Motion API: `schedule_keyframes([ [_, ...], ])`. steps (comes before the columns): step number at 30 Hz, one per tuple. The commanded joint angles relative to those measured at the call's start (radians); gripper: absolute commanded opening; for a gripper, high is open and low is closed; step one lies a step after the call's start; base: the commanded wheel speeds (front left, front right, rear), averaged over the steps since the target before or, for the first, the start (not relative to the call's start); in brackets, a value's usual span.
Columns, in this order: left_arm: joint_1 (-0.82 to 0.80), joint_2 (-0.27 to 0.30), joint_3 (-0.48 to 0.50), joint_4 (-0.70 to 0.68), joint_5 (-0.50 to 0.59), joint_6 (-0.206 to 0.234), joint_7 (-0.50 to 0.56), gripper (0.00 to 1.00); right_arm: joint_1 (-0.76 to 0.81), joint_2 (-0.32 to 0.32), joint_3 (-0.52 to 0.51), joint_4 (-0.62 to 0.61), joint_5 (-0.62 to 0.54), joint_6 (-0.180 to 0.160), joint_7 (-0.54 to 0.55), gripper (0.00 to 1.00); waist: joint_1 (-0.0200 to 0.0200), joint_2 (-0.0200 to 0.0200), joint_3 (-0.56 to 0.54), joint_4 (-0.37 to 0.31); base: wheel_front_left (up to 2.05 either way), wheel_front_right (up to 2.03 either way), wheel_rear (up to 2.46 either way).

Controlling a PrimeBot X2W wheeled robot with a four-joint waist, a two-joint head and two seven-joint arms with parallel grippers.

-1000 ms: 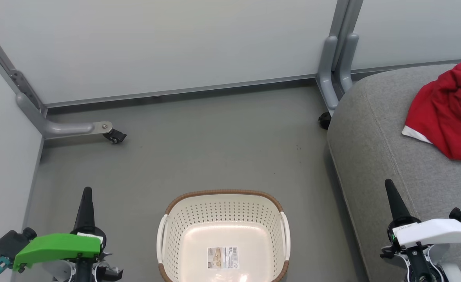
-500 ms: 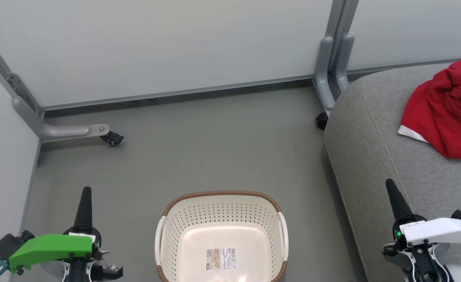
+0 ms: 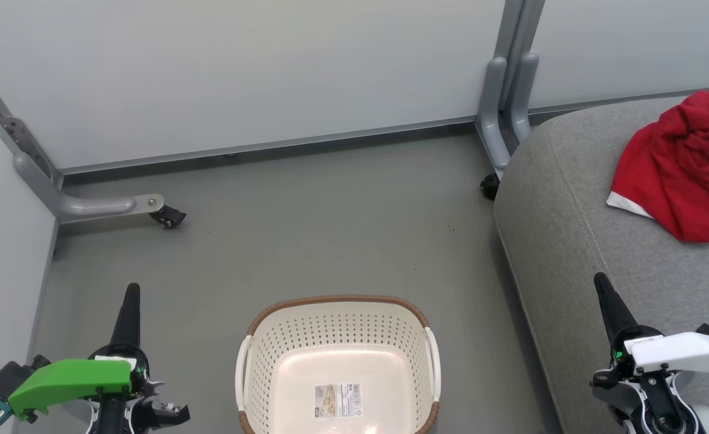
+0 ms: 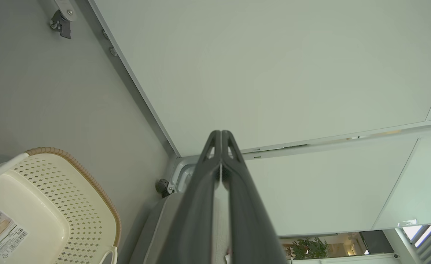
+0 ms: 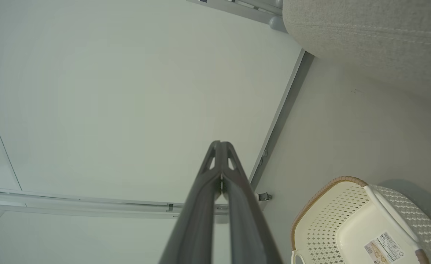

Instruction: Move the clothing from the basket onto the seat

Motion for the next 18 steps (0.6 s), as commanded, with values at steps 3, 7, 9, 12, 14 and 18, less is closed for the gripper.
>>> schedule_keyframes([
  [3, -0.019, 0.006, 0.007, -0.006, -0.041, -0.006, 0.011, 0.00, -0.014, -0.006, -0.006, 0.001, 0.039, 0.000, 0.012, 0.00, 0.0000, -0.0001, -0.001, -0.003, 0.00, 0.00, 0.00],
  [7, -0.021, 0.006, 0.010, -0.005, -0.073, -0.008, 0.018, 0.00, -0.017, -0.006, -0.010, 0.004, 0.068, 0.000, 0.020, 0.00, 0.0000, -0.0001, -0.002, -0.006, 0.00, 0.00, 0.00],
  [9, -0.021, 0.006, 0.011, -0.005, -0.086, -0.009, 0.022, 0.00, -0.018, -0.005, -0.012, 0.005, 0.083, 0.000, 0.025, 0.00, 0.0000, -0.0001, -0.003, -0.007, 0.00, 0.00, 0.00],
  [12, -0.022, 0.006, 0.012, -0.005, -0.108, -0.010, 0.028, 0.00, -0.020, -0.005, -0.014, 0.007, 0.102, 0.000, 0.030, 0.00, 0.0000, -0.0001, -0.003, -0.010, 0.00, 0.00, 0.00],
  [14, -0.022, 0.006, 0.013, -0.004, -0.122, -0.010, 0.031, 0.00, -0.021, -0.005, -0.015, 0.008, 0.115, 0.000, 0.035, 0.00, 0.0000, -0.0001, -0.004, -0.011, 0.00, 0.00, 0.00],
  [18, -0.023, 0.006, 0.015, -0.004, -0.149, -0.012, 0.039, 0.00, -0.023, -0.005, -0.018, 0.011, 0.143, 0.000, 0.042, 0.00, 0.0000, -0.0001, -0.005, -0.014, 0.00, 0.00, 0.00],
])
